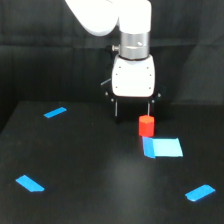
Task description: Pick up the red object from the table
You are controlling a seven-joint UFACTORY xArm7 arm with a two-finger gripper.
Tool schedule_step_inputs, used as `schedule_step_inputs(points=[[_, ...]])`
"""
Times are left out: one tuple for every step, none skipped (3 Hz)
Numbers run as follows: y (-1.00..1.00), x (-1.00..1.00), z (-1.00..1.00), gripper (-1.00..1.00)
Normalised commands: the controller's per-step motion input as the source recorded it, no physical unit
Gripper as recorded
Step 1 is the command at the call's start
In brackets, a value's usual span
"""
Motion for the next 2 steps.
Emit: schedule_step_inputs(points=[[-0.39, 0.43, -0.06, 0.97], [-0.42, 0.45, -0.33, 1.00]])
